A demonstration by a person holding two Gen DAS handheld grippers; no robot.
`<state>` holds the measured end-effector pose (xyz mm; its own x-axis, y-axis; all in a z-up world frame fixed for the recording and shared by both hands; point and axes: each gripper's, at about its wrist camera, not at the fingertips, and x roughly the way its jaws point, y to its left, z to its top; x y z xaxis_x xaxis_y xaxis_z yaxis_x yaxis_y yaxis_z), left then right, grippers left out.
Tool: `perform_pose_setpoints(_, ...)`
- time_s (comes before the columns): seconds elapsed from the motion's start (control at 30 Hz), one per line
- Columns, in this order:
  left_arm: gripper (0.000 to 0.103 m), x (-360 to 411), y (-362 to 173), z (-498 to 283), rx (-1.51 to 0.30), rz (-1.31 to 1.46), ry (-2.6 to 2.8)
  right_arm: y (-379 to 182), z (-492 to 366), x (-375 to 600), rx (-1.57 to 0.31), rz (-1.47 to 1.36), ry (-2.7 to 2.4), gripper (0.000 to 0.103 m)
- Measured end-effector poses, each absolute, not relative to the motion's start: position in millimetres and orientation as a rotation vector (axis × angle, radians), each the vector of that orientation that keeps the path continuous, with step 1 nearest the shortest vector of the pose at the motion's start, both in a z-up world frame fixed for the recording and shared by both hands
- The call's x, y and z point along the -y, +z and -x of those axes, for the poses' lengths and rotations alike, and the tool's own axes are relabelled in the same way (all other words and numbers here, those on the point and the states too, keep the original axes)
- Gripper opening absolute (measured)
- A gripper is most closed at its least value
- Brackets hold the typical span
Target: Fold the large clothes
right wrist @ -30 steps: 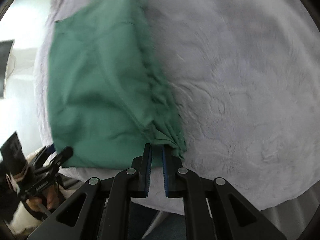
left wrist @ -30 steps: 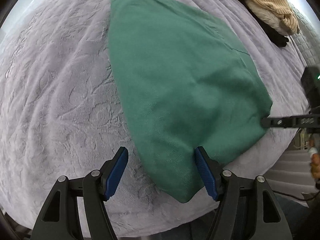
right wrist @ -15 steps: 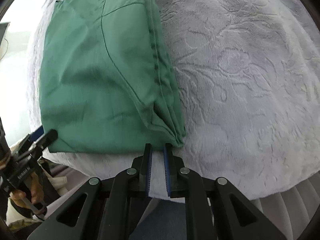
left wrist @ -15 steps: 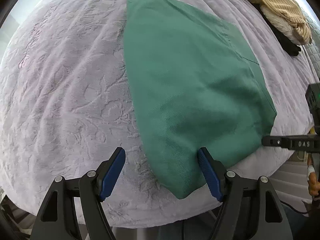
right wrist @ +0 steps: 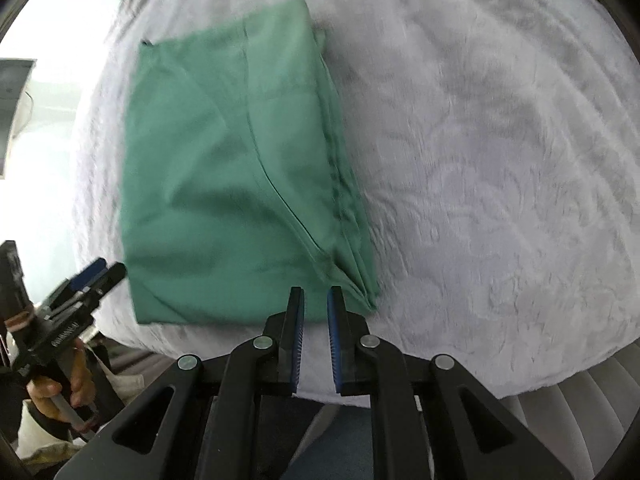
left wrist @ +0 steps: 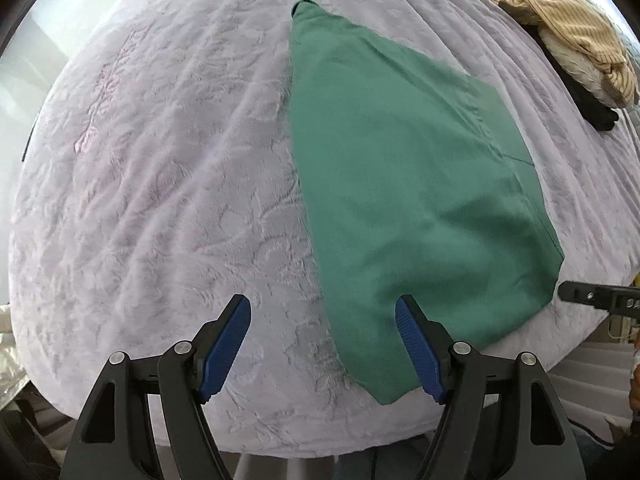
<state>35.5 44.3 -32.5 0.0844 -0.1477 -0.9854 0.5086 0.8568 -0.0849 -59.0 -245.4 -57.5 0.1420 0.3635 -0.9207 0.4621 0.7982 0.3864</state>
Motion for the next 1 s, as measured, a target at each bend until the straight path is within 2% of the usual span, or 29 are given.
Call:
perform_pose_setpoints(0.03, 0.076, -43.7, -31.1, -37.4, -1.408, -0.310, -0.499, -54.9, 58.0, 246.2, -1.455, -0.708, -0.081, 0.013)
perform_pose_setpoints(0.07, 0.081, -43.2, -30.5, -38.9, -1.408, -0.308, -0.497, -52.7, 54.7, 248.2, -1.449, -0.699, -0.083, 0.014)
perform_pose_setpoints(0.1, 0.092, -42.8, -29.3, -40.8, -1.411, -0.304, -0.490, -49.7, 53.3, 248.5, -1.448, -0.690, -0.088, 0.014)
perform_pose_setpoints(0.13, 0.096, -42.5, -27.3, -42.3, -1.408, -0.301, -0.485, -49.2, 52.0, 249.5, -1.446, -0.683, -0.093, 0.015)
perform_pose_setpoints(0.2, 0.096, -35.4, -24.1, -42.5, -1.394, -0.301, -0.479, -48.4, 49.5, 250.5, -1.433, -0.682, -0.104, 0.022)
perform_pose_setpoints(0.3, 0.096, -31.2, -18.3, -45.1, -1.392, -0.303, -0.461, -38.3, 44.3, 247.6, -1.409, -0.654, -0.125, 0.048)
perform_pose_setpoints(0.33, 0.096, -30.5, -16.2, -46.6, -1.391, -0.299, -0.453, -33.6, 42.3, 246.4, -1.401, -0.643, -0.128, 0.053)
perform_pose_setpoints(0.4, 0.096, -28.8, -10.8, -49.6, -1.393, -0.283, -0.433, -24.4, 36.4, 242.8, -1.393, -0.619, -0.132, 0.056)
perform_pose_setpoints(0.47, 0.097, -26.9, -6.2, -51.5, -1.393, -0.270, -0.416, -18.2, 27.2, 238.9, -1.398, -0.588, -0.148, 0.073)
perform_pose_setpoints(0.5, 0.103, -25.7, -3.6, -52.4, -1.393, -0.266, -0.406, -16.3, 24.3, 238.6, -1.399, -0.572, -0.154, 0.076)
perform_pose_setpoints(0.53, 0.103, -24.8, -1.7, -53.0, -1.390, -0.264, -0.399, -13.3, 22.9, 238.7, -1.399, -0.556, -0.162, 0.079)
perform_pose_setpoints(0.7, 0.103, -17.1, 10.1, -52.3, -1.375, -0.267, -0.402, -2.7, 11.2, 234.1, -1.397, -0.504, -0.199, 0.082)
perform_pose_setpoints(0.77, 0.103, -15.6, 13.7, -53.0, -1.367, -0.266, -0.401, 3.8, 9.5, 231.6, -1.389, -0.466, -0.220, 0.086)
perform_pose_setpoints(1.0, 0.103, -10.6, 22.0, -52.1, -1.340, -0.284, -0.384, 12.8, 5.9, 227.5, -1.371, -0.379, -0.284, 0.086)
